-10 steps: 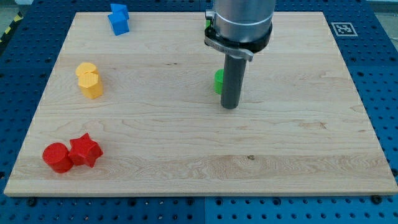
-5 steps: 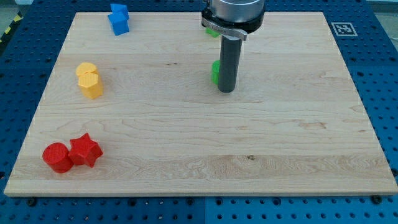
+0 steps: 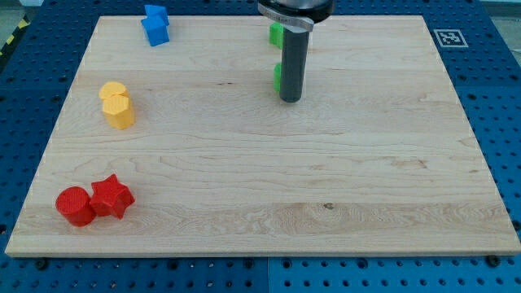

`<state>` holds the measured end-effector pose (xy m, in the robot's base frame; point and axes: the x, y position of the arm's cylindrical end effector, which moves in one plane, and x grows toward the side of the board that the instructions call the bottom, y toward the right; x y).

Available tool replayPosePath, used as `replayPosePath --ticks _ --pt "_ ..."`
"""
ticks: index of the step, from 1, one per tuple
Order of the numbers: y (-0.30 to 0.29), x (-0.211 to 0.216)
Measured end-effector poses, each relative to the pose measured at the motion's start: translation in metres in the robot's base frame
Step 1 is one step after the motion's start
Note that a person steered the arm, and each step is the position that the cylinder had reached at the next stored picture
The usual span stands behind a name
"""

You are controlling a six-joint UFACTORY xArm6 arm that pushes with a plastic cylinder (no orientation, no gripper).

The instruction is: Move the green circle below to the green star

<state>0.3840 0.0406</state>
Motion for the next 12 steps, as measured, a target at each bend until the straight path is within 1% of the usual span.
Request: replayPosePath --ticks 3,4,5,6,7,8,9,10,11,12 --pt "0.000 -0.073" --pt "0.000 -0.078" --pt "-0.001 -0.074" --pt "-0.005 -0.060" --pt "-0.023 -0.060" --pt "-0.075 -0.059" --pt "-0.081 -0.062" --pt "-0.082 -0.090" --pt "-0.071 -0.095" --pt "-0.046 -0.095"
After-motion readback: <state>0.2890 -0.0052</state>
